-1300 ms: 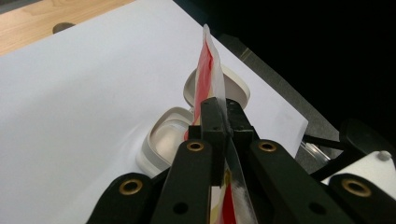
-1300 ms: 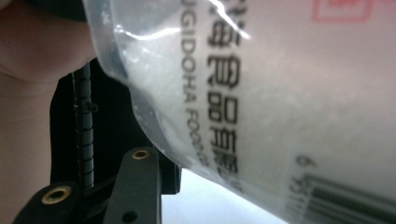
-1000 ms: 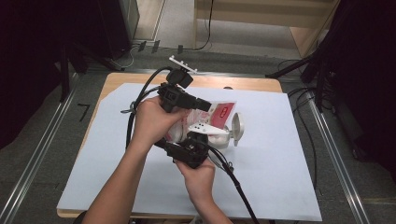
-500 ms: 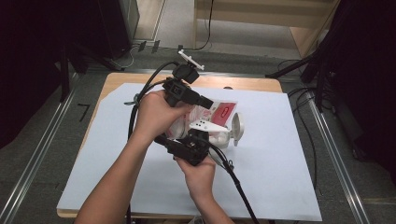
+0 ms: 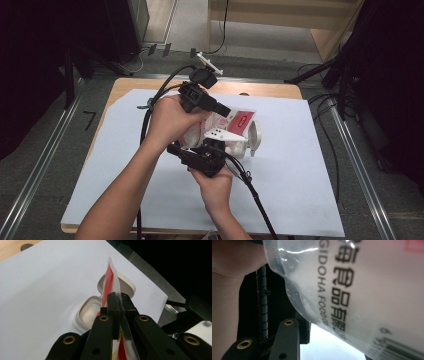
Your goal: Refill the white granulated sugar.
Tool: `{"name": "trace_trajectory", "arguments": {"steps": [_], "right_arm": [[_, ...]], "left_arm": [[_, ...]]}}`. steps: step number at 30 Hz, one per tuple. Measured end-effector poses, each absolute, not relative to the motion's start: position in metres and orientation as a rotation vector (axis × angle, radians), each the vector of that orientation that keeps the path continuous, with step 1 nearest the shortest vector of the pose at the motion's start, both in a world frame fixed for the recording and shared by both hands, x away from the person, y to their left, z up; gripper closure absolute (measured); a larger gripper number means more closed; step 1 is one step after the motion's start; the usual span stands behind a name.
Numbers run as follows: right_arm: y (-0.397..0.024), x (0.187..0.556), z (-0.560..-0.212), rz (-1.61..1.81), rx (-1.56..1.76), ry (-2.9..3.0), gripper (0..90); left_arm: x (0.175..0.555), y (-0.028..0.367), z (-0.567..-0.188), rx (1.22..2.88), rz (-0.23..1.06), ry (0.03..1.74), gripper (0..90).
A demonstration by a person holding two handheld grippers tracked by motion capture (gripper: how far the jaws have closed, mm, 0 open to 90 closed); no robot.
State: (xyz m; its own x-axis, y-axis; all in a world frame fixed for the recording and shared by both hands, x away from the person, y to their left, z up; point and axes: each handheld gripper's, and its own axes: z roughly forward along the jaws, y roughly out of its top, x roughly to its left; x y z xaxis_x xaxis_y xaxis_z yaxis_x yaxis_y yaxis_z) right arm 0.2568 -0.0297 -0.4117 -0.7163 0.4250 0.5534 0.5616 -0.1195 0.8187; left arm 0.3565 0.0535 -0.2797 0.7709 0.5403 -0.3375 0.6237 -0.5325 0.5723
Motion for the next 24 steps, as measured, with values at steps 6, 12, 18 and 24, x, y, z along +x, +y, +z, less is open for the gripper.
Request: {"name": "trace_trajectory", "arguments": {"steps": [6, 12, 18, 24], "right_arm": [[-0.0314, 0.2580, -0.4123, -1.970, -1.133, -2.032, 62.0], [-0.0313, 0.2570, -0.4119, -1.968, -1.130, -2.039, 61.9], [-0.0325, 0.2574, -0.4109, -1.968, -1.121, -2.038, 62.5], [-0.0328, 0.2570, -0.4100, -1.969, -1.119, -2.033, 62.5]], "left_arm": [[0.3583, 0.0512, -0.2798, 2.263, -0.162, 0.867, 89.5], [0.3581, 0.0484, -0.2785, 2.283, -0.158, 0.866, 89.6], [0.3581, 0.0477, -0.2776, 2.289, -0.147, 0.861, 89.6], [0.3576, 0.0467, -0.2767, 2.296, -0.143, 0.860, 89.6]]}}
